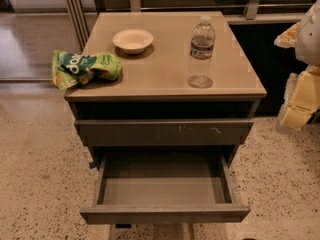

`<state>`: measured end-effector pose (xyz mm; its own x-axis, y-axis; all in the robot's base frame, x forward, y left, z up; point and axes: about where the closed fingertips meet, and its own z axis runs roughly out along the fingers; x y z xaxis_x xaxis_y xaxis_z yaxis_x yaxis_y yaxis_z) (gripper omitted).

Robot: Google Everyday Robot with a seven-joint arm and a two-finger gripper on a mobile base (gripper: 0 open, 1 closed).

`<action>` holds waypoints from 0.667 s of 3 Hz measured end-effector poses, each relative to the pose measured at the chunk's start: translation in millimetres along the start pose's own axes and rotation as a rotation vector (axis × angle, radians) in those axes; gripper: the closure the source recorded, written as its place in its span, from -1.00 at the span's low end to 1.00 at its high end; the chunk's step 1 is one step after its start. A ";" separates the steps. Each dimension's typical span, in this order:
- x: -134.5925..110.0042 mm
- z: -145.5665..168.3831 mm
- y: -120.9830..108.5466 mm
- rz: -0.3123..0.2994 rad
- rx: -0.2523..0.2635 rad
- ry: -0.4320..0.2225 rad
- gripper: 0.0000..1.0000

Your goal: Place water bottle into middle drawer

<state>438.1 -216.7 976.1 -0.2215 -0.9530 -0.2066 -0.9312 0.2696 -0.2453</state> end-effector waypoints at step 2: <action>-5.5 5.3 -22.8 0.008 0.051 -0.039 -1.00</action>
Offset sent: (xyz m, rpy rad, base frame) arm 0.0637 -0.0023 0.0007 0.0725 -0.1351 -0.0240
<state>462.1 -216.8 977.8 -0.2170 -0.9449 -0.2451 -0.9133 0.2852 -0.2909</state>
